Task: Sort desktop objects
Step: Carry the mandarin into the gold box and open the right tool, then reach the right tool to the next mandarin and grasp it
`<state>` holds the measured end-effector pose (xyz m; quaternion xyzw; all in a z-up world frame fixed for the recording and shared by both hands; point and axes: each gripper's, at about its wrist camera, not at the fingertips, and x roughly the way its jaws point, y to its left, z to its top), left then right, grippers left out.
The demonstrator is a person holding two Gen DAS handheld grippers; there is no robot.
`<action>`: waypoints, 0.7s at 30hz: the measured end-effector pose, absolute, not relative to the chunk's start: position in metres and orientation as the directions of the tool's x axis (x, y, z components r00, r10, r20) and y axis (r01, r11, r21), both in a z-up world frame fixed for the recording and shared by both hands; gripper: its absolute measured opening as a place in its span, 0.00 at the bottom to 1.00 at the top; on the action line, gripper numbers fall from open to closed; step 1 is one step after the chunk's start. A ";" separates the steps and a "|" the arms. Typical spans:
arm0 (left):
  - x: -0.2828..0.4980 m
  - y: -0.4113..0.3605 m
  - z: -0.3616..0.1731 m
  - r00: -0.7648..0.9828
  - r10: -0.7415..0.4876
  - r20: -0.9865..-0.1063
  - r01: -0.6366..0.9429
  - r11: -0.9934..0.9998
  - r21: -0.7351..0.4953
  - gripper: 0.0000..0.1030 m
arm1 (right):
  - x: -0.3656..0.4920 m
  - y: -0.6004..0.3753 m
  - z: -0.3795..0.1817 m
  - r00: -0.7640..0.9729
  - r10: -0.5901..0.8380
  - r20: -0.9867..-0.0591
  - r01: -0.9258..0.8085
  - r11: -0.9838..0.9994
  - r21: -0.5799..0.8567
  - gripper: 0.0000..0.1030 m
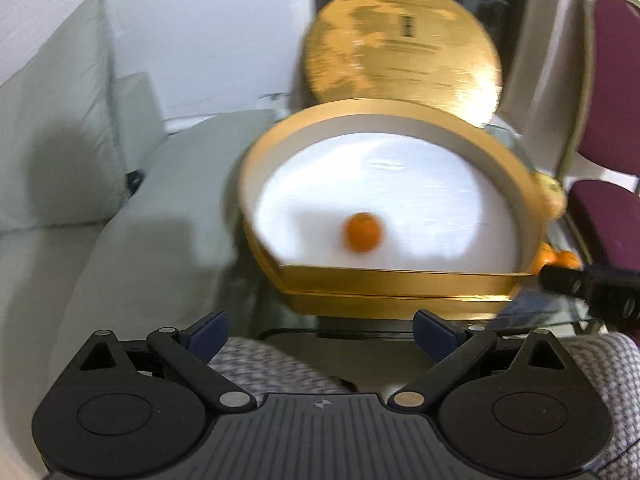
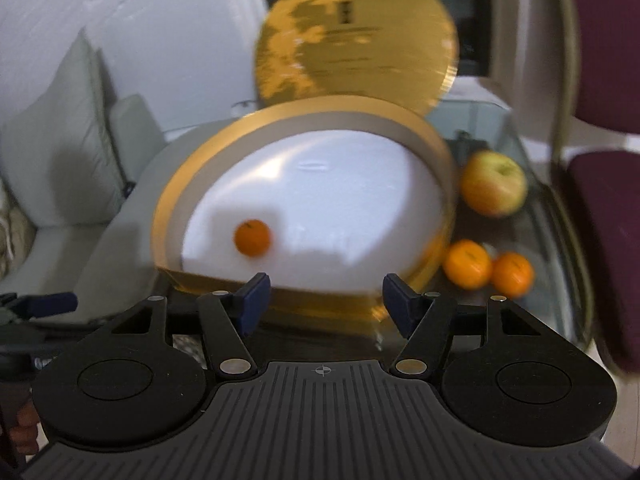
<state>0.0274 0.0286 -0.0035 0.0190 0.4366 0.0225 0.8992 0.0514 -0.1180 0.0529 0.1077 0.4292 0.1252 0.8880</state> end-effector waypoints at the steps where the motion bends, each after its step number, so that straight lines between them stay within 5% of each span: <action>1: 0.026 0.021 -0.004 0.617 0.052 -0.785 -0.002 0.998 0.065 0.97 | 0.046 -0.123 0.051 0.598 0.310 -0.739 -0.119 0.946 0.301 0.66; 21: 0.024 -0.021 -0.009 0.600 0.089 -0.795 0.096 0.978 0.183 0.98 | 0.024 -0.158 0.030 0.591 0.323 -0.739 -0.070 0.933 0.353 0.69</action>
